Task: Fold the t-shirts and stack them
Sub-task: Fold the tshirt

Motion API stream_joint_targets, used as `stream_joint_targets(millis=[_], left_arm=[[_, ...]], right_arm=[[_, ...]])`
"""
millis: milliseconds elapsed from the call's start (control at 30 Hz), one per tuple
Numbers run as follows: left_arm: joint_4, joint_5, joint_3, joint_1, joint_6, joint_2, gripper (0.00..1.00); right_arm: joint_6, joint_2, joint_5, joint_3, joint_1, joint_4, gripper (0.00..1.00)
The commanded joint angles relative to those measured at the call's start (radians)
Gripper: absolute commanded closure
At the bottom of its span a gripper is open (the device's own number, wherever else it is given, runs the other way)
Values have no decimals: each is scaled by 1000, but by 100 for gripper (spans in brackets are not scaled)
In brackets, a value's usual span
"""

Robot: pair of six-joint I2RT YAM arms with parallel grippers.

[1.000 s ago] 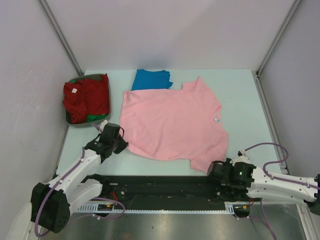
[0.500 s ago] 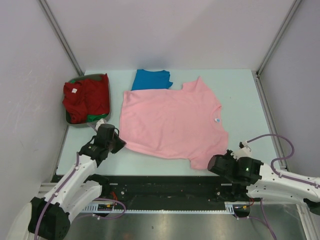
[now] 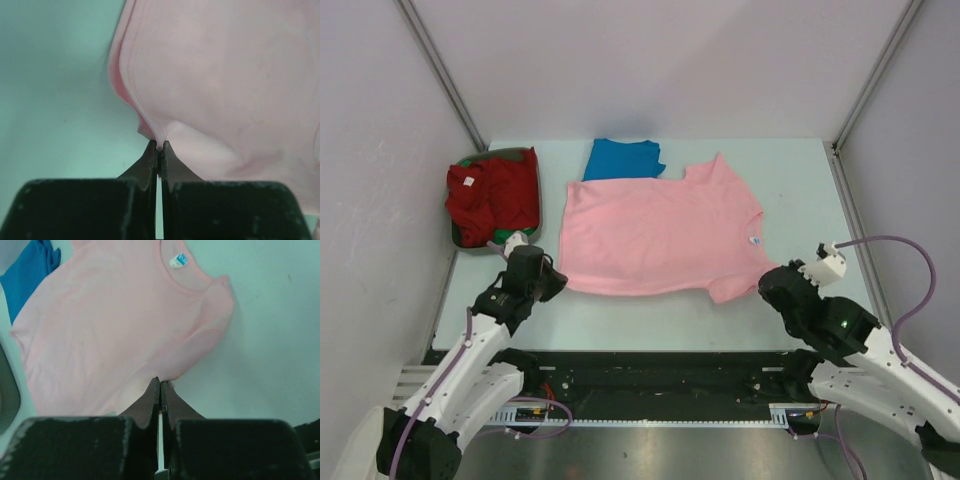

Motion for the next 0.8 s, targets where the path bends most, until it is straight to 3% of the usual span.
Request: stream_joint_targets(millis=[0, 200, 400, 767], left_arm=[[42, -50, 51, 20, 17, 24, 100], [70, -74, 123, 34, 26, 130, 100], [105, -97, 195, 40, 43, 260, 100], [151, -110, 269, 84, 69, 417, 100]], right_arm=[[-363, 9, -129, 34, -220, 216, 100], [-514, 107, -348, 34, -421, 390, 100], [-555, 250, -511, 34, -494, 506, 100], [-591, 399, -628, 45, -596, 664, 100]])
